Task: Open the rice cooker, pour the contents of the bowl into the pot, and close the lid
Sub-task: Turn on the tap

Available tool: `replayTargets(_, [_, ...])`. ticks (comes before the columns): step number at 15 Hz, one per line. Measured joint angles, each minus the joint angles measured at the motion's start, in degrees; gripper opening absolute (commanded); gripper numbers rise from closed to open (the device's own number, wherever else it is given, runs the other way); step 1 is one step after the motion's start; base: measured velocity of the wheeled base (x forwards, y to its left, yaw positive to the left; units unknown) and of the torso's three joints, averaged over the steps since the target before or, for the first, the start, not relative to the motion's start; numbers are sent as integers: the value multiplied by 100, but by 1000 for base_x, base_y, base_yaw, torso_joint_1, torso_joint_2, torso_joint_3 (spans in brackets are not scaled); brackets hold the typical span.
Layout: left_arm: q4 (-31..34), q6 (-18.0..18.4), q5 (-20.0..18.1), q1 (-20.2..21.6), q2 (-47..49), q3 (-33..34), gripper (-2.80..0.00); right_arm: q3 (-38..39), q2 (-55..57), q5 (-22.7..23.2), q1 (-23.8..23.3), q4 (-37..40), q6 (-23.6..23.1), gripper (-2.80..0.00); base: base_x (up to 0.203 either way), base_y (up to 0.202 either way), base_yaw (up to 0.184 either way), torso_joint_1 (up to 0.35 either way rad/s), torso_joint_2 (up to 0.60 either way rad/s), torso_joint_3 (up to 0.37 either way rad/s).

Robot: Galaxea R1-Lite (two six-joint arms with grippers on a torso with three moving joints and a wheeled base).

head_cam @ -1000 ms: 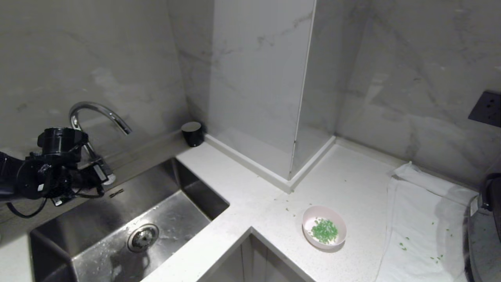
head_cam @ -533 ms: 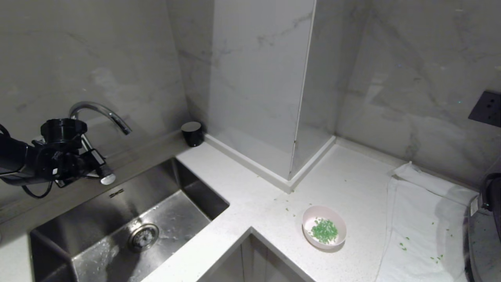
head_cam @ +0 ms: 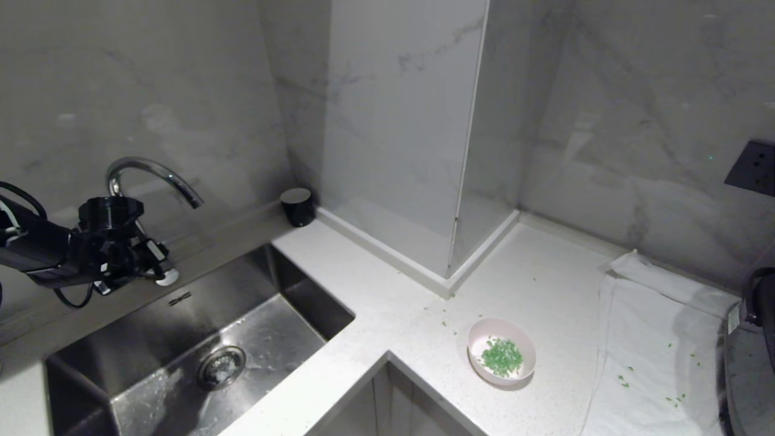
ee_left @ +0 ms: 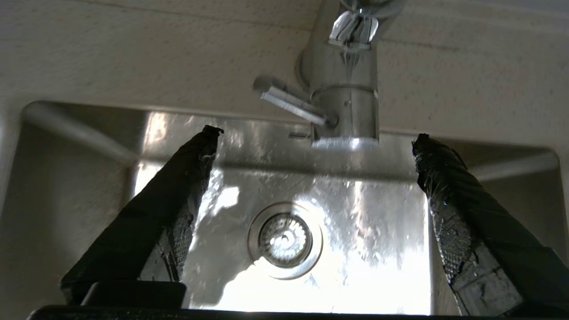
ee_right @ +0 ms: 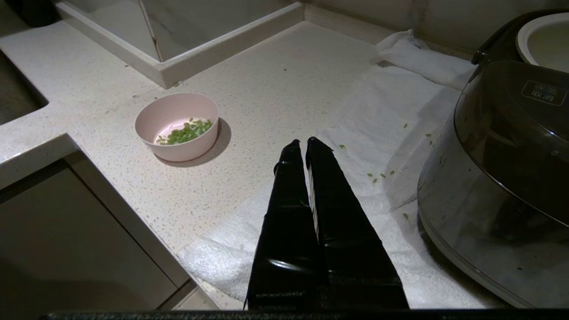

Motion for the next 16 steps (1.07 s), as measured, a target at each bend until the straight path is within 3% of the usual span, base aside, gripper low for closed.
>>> replayTargets(11, [1, -87, -5, 441, 668, -867, 0, 1, 0, -1, -2, 0, 0, -280, 0, 0, 0, 0, 0, 0])
replayTargets(12, [3, -86, 0, 449, 684, -873, -280, 1, 0, -1, -2, 0, -2, -280, 0, 0, 0, 0, 0, 0])
replayTargets(16, [1, -75, 110, 436, 829, -957, -280, 1, 0, -1, 0, -2, 0, -280, 0, 0, 0, 0, 0, 0])
